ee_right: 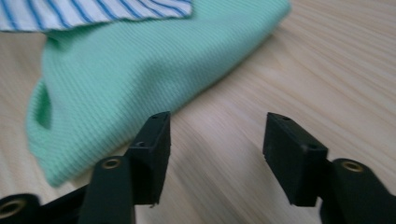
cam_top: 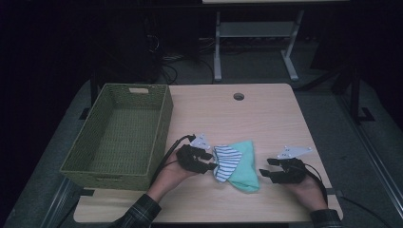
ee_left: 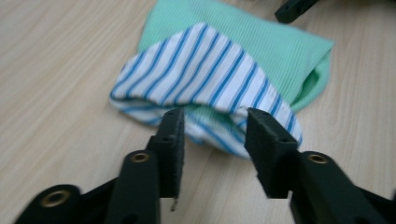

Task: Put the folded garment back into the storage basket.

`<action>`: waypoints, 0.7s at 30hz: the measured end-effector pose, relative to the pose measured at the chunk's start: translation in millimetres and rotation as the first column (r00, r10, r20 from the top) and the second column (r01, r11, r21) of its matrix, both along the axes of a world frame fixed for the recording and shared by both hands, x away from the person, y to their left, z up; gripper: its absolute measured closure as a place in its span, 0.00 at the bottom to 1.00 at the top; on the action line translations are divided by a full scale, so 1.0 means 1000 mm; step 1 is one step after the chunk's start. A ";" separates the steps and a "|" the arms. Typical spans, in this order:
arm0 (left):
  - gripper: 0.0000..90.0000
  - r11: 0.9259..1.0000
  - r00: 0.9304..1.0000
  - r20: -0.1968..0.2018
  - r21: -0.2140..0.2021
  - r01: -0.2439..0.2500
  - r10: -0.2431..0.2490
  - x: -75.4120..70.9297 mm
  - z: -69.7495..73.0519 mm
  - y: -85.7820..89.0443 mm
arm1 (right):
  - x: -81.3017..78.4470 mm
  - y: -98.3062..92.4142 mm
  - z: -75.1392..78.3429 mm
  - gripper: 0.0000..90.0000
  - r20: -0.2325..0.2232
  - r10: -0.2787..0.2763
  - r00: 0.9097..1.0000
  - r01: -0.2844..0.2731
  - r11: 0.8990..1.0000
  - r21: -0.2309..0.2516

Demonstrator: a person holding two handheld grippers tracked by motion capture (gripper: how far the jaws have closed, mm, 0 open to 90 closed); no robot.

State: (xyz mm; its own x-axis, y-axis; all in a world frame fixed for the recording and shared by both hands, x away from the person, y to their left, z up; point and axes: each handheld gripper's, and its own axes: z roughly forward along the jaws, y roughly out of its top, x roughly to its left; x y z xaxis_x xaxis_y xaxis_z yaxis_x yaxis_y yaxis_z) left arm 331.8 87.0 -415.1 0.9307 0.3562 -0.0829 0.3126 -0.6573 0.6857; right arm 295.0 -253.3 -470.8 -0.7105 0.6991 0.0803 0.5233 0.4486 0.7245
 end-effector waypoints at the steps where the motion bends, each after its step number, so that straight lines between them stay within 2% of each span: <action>1: 0.55 1.000 1.000 -0.006 0.002 0.011 -0.011 0.002 0.001 -0.002 | -0.001 -0.002 -0.001 0.41 0.004 -0.014 1.000 0.014 1.000 -0.001; 6: 0.43 0.999 0.998 0.013 0.011 0.053 -0.053 0.010 0.007 -0.013 | -0.006 -0.011 -0.003 0.30 0.018 -0.075 0.997 0.075 0.997 0.000; 8: 0.41 0.997 0.997 0.010 0.016 0.071 -0.071 0.014 0.008 -0.016 | -0.005 -0.013 -0.005 0.29 0.029 -0.084 0.996 0.084 0.996 -0.008; 12: 0.39 0.996 0.996 0.014 0.011 0.092 -0.092 0.020 0.009 -0.021 | -0.003 -0.014 -0.009 0.26 0.018 -0.092 0.996 0.093 0.996 -0.014; 14: 0.38 0.994 0.994 0.015 0.021 0.107 -0.107 0.021 0.008 -0.024 | -0.003 -0.014 -0.011 0.24 0.039 -0.088 0.995 0.089 0.996 -0.021; 17: 0.35 0.989 0.990 0.022 0.048 0.139 -0.141 0.022 0.005 -0.031 | 0.000 -0.013 -0.011 0.19 0.035 -0.103 0.994 0.104 0.994 -0.024; 21: 0.28 0.981 0.983 0.024 0.075 0.177 -0.180 0.023 0.001 -0.041 | 0.000 -0.014 -0.011 0.18 0.036 -0.106 0.994 0.107 0.994 -0.030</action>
